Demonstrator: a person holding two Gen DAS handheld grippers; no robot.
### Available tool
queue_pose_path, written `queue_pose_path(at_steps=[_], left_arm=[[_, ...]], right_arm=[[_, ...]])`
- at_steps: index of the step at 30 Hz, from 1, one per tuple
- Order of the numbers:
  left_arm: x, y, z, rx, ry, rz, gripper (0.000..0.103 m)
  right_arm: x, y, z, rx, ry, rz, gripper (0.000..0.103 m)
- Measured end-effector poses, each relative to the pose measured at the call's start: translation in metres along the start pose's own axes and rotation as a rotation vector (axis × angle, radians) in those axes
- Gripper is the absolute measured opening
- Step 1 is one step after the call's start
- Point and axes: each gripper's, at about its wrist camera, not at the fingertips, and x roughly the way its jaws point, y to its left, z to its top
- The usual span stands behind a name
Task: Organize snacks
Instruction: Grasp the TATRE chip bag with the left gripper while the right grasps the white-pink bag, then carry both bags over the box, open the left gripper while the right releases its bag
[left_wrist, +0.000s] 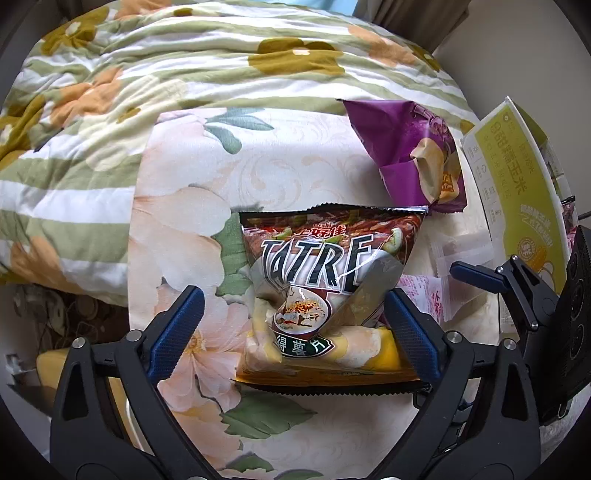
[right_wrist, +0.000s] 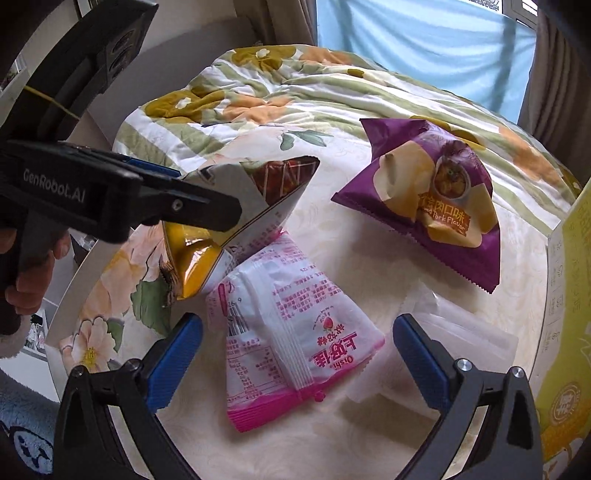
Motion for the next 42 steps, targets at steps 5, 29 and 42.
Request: queue_pose_path(at_steps=[5,29,42], left_arm=[[0.010,0.005,-0.008,-0.013,0.029,0.003,0.094],[0.002,0.023,-0.039,-0.006,0.046,0.062,0.069],[-0.021,0.027,-0.050,-0.012,0.020,0.052,0.068]], right_arm=[[0.008,0.003,0.003,-0.071,0.027,0.010,0.102],[0.037,0.004,0.012,-0.137,0.061,0.039,0.079],[0.012,0.016,0.009,-0.017,0.003,0.012,0.047]])
